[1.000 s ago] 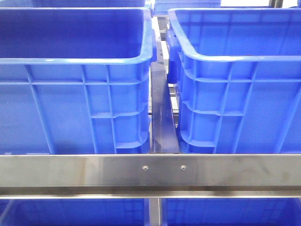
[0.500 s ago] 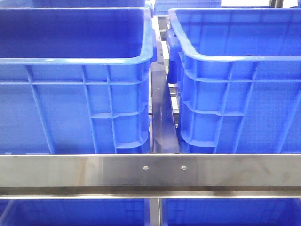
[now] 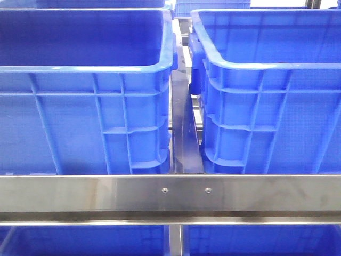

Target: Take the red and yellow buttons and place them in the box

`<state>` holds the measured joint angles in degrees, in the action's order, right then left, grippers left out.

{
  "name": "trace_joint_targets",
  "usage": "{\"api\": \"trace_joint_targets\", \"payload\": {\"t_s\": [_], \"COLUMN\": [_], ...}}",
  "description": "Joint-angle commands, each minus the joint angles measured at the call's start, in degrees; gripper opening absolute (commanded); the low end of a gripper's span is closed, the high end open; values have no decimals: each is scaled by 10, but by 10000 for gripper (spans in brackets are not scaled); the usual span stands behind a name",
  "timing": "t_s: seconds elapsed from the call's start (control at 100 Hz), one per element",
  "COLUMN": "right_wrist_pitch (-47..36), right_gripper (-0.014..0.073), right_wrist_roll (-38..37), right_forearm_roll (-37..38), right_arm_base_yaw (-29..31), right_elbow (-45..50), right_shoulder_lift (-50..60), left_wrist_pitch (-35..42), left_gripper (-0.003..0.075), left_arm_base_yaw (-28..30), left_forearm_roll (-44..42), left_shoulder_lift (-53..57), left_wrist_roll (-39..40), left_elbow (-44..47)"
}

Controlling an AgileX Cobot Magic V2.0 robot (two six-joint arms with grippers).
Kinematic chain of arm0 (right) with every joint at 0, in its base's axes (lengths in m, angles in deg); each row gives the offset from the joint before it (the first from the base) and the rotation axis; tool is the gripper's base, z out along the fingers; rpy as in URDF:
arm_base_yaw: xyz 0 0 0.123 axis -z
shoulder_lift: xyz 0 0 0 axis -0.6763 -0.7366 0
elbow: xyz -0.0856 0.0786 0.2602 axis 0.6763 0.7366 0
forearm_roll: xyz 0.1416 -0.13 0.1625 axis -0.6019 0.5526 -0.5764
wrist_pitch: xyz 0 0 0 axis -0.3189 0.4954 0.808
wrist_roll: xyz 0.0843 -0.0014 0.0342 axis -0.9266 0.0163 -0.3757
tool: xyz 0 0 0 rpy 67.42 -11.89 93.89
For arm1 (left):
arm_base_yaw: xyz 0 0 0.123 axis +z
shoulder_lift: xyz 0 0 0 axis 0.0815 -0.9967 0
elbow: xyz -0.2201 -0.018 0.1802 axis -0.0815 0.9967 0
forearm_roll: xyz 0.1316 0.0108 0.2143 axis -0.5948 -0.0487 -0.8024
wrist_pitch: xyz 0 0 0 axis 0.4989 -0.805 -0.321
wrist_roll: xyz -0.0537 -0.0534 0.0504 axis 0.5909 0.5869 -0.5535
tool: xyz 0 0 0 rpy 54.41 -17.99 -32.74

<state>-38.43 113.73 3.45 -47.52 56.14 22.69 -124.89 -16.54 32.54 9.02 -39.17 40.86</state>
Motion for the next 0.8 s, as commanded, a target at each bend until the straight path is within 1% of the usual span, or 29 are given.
{"api": "trace_joint_targets", "payload": {"t_s": [0.0,0.13,0.25,0.41,0.61,0.79], "right_wrist_pitch": [-8,-8,-8,-8,-8,-8], "right_gripper": [-116,-116,-116,-116,-116,-116], "right_wrist_roll": [4,4,4,4,4,4], "right_forearm_roll": [5,5,5,5,5,5], "right_arm_base_yaw": [3,3,3,3,3,3], "right_elbow": [-16,-16,-16,-16,-16,-16], "right_shoulder_lift": [1,1,1,1,1,1], "left_wrist_pitch": [44,53,55,64,65,74], "left_gripper": [456,456,456,456,456,456], "left_arm_base_yaw": [1,1,1,1,1,1], "left_forearm_roll": [0,-12,-18,-26,-38,-78], "left_shoulder_lift": [-4,-8,-46,-138,-277,-387], "left_wrist_roll": [4,2,2,2,2,2], "left_elbow": [-14,-14,-28,-64,-135,-192]}}
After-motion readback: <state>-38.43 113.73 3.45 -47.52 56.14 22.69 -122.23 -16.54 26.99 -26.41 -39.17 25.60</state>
